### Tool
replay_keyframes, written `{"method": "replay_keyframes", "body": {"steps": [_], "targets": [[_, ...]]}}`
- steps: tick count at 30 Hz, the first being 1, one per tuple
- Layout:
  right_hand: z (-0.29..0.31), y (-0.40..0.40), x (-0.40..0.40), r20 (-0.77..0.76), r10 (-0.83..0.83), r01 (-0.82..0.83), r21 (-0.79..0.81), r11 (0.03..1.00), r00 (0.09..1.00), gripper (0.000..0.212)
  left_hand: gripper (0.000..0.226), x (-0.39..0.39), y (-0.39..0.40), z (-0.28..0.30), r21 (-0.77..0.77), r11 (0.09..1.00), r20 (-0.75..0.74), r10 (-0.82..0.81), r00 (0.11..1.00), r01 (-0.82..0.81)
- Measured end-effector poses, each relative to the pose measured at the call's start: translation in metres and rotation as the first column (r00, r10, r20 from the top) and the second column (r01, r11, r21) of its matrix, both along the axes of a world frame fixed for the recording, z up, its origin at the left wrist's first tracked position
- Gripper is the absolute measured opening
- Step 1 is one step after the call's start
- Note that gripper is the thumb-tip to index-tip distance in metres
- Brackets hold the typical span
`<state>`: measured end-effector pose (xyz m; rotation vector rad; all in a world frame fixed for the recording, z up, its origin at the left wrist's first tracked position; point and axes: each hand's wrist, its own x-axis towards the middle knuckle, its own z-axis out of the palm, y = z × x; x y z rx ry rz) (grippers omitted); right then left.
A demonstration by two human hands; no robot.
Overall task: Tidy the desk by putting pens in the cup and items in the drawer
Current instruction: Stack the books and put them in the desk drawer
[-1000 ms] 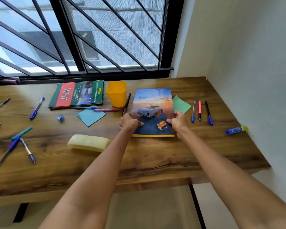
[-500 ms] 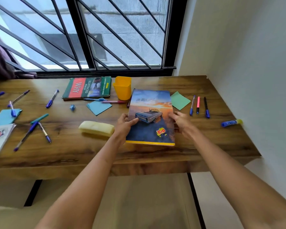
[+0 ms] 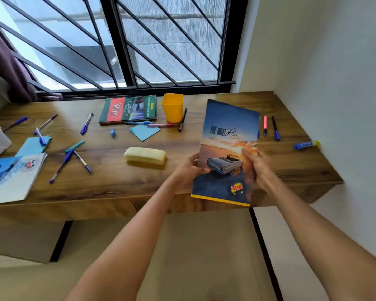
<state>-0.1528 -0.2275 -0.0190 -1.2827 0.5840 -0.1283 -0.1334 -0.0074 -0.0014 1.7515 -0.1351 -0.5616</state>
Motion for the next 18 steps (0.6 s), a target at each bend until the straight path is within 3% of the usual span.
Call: {"method": "replay_keyframes", "body": {"steps": [4,8,15,18], "targets": [[0.0,-0.004,-0.008,-0.049,-0.029,0.022,-0.135,0.991,0.998,0.015,0.027,-0.005,-0.013,-0.005,0.101,0.995,0.01,0.006,1.0,-0.007],[-0.003,-0.002,-0.013,-0.111,0.027,-0.048,-0.19,0.981,0.993,0.018,0.024,-0.012,-0.011,-0.024,0.265,0.962,0.018,0.061,0.998,-0.064],[-0.018,0.015,0.008,-0.189,0.034,-0.075,-0.212,0.974,0.981,0.009,0.022,0.009,0.002,-0.048,0.196,0.963,-0.085,0.207,0.975,-0.187],[-0.024,0.018,0.023,-0.213,0.022,-0.079,-0.266,0.961,0.977,0.016,0.016,0.016,0.0,-0.039,0.128,0.958,-0.13,0.272,0.954,-0.256]]}}
